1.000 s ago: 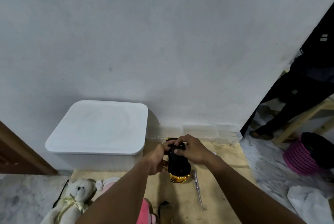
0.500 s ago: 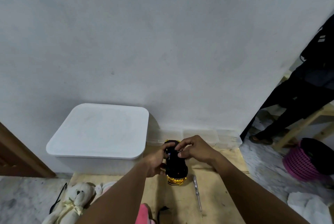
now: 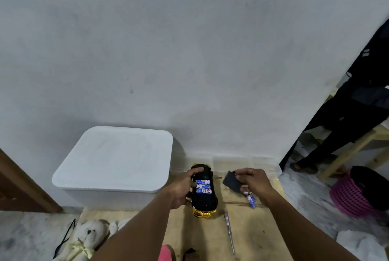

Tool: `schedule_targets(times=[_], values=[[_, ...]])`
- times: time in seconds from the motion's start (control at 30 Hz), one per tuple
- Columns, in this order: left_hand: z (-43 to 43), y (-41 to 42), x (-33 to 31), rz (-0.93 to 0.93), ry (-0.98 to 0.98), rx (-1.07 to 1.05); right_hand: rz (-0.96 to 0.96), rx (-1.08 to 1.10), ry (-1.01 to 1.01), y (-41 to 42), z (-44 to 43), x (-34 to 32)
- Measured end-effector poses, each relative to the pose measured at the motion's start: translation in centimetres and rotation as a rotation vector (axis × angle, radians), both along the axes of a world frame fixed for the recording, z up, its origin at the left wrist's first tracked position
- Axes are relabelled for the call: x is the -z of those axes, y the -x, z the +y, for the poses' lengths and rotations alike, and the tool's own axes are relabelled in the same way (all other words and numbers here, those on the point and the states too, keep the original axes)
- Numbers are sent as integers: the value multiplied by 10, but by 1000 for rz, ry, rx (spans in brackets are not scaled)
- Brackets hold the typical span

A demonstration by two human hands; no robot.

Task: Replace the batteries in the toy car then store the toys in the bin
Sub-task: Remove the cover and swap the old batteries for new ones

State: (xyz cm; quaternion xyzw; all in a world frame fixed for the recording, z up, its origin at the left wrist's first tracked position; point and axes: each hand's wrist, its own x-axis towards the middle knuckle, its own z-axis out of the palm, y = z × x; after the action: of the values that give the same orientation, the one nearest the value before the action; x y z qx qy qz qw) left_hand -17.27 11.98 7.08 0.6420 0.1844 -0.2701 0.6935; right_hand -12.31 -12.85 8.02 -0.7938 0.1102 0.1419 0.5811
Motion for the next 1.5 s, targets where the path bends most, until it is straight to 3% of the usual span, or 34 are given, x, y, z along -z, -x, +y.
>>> schedule_targets(times=[0.1,0.2,0.27,0.6,0.67,0.77,0.9,0.97,1.2,1.5], values=[[-2,1,9,18,2,8,70,-45,325,17,-21,47],[-4,2,19,36,1,24,232,-238,567,39,-29,89],[-5,2,24,47,7,26,213,-315,695,50,-32,109],[-6,-1,25,59,10,14,86,-311,860,55,-30,108],[-5,-1,23,52,9,16,-2,-303,831,47,-26,100],[-5,-2,20,31,-2,17,-291,-210,670,31,-13,84],[-4,-3,14,3,13,11,-99,-136,214,22,22,36],[-4,-3,11,-5,19,21,-101,-146,108,17,36,23],[-6,-2,1,-20,29,45,6,-251,-15,16,66,2],[4,3,0,-56,-16,80,70,-72,-166,12,58,8]])
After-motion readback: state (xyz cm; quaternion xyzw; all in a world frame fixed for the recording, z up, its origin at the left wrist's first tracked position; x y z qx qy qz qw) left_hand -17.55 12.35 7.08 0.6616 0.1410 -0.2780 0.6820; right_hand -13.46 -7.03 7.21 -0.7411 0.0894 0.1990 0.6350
